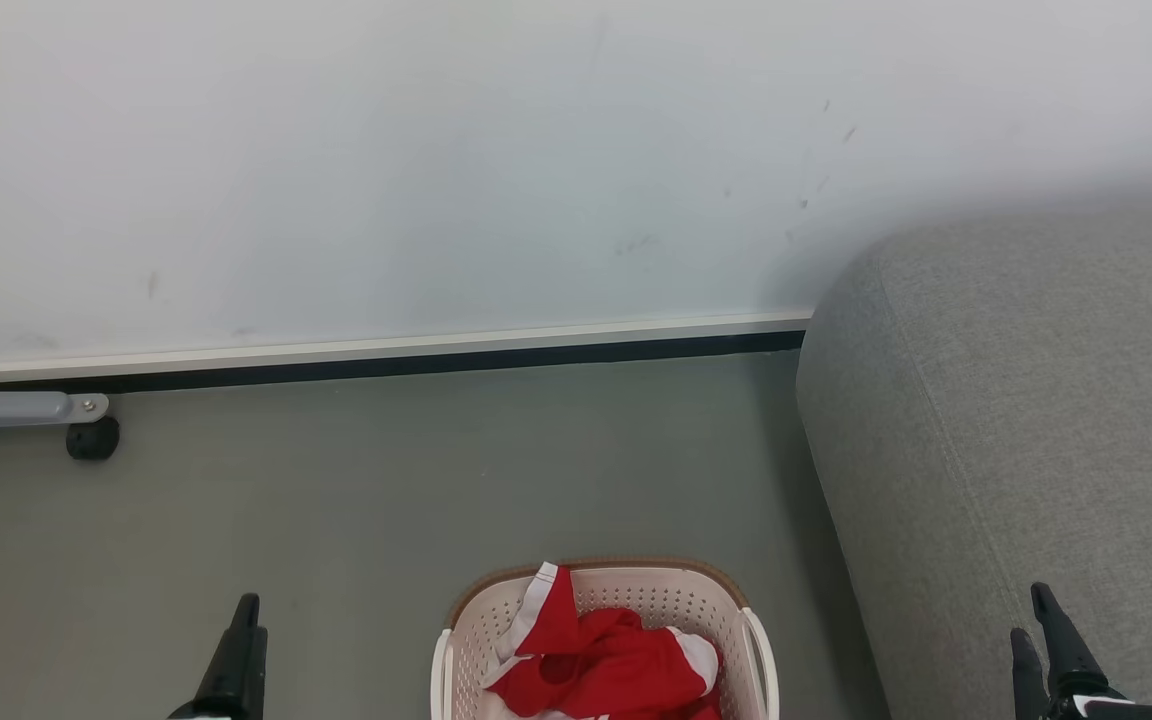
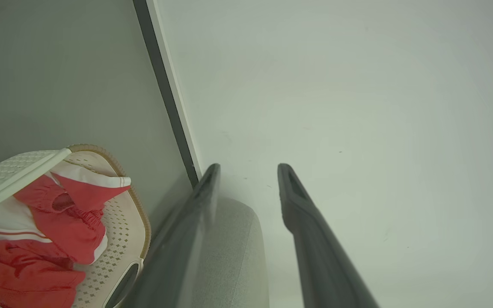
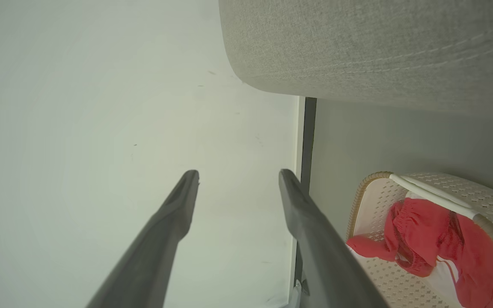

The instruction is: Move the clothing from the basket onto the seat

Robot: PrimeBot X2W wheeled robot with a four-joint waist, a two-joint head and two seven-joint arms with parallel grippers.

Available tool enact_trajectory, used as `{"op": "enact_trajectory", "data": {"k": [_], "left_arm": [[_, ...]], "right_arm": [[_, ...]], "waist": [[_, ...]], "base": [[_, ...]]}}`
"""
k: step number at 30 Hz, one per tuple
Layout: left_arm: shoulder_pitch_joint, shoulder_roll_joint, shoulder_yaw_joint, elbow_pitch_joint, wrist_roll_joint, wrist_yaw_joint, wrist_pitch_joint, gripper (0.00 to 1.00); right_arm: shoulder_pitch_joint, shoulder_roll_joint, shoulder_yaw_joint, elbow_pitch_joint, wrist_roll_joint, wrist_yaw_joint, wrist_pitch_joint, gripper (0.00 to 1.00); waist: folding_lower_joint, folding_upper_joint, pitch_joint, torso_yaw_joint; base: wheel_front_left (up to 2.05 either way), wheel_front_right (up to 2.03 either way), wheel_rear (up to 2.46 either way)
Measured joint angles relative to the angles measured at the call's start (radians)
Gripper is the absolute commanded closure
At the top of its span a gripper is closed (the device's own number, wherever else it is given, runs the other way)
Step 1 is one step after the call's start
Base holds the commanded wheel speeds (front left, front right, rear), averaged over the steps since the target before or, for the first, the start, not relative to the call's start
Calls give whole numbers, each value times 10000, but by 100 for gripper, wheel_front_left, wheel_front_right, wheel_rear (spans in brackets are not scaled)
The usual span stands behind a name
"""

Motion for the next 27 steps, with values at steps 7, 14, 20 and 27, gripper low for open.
{"op": "enact_trajectory", "data": {"k": [7, 14, 20, 27], "left_arm": [[21, 0, -213, -15, 111, 4, -205, 0], [25, 4, -337, -157, 681, 155, -474, 0], [29, 6, -466, -357, 1379, 332, -675, 0], [32, 84, -796, -562, 2568, 516, -882, 0]], "right_arm": [[3, 0, 244, -23, -52, 2, -224, 0], [17, -4, 368, -102, -518, -104, -458, 0], [96, -8, 562, -268, -1162, -357, -665, 0], [99, -52, 1005, -453, -2322, -504, -878, 0]], "waist": [[0, 0, -47, -2], [0, 0, -202, -27], [0, 0, -289, -45], [0, 0, -380, -66]], "base": [[0, 0, 0], [0, 0, 0], [0, 0, 0], [0, 0, 0]]}}
